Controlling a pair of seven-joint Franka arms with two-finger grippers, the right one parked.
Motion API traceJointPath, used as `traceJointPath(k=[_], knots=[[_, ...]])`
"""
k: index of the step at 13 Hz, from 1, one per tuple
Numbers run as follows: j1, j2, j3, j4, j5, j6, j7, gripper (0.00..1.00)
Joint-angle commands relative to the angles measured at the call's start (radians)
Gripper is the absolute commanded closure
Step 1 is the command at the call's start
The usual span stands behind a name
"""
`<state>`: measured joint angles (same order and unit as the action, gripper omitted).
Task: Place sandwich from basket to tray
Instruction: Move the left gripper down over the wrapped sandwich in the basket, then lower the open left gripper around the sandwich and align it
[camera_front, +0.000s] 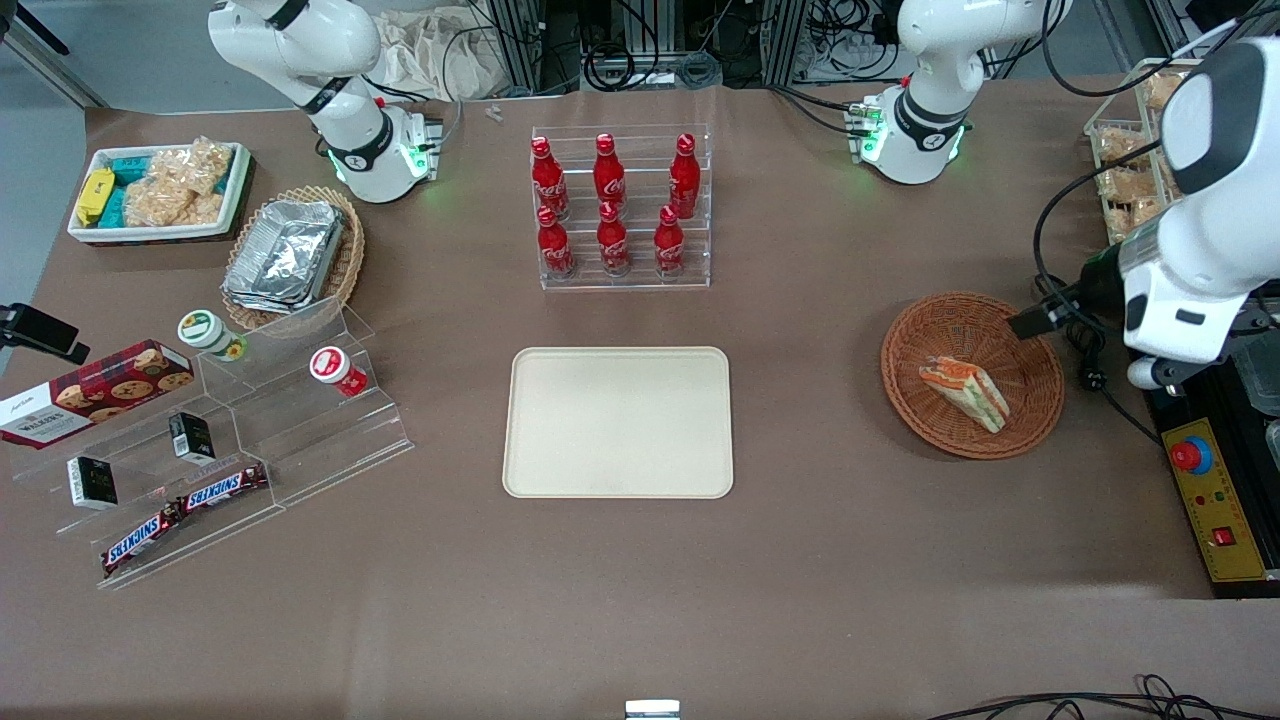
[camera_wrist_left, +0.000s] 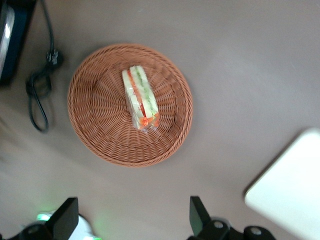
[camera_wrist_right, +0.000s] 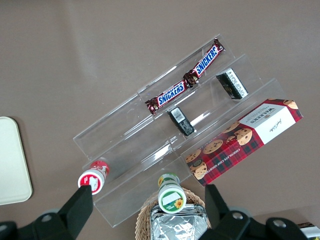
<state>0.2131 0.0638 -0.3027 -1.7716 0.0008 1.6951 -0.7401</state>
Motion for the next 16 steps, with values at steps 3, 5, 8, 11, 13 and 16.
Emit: traceJointPath(k=[3,5,8,11,13,16], knots=[[0.008,0.004,0.004,-0.245,0.048,0.329,-0.379,0.00],[0.008,0.053,0.002,-0.316,0.137,0.459,-0.522,0.00],[0.008,0.125,0.004,-0.316,0.179,0.521,-0.604,0.00],[0.008,0.183,0.004,-0.316,0.180,0.578,-0.631,0.00],[0.008,0.194,0.004,-0.316,0.180,0.580,-0.631,0.00],[0.008,0.217,0.004,-0.319,0.180,0.595,-0.631,0.00]])
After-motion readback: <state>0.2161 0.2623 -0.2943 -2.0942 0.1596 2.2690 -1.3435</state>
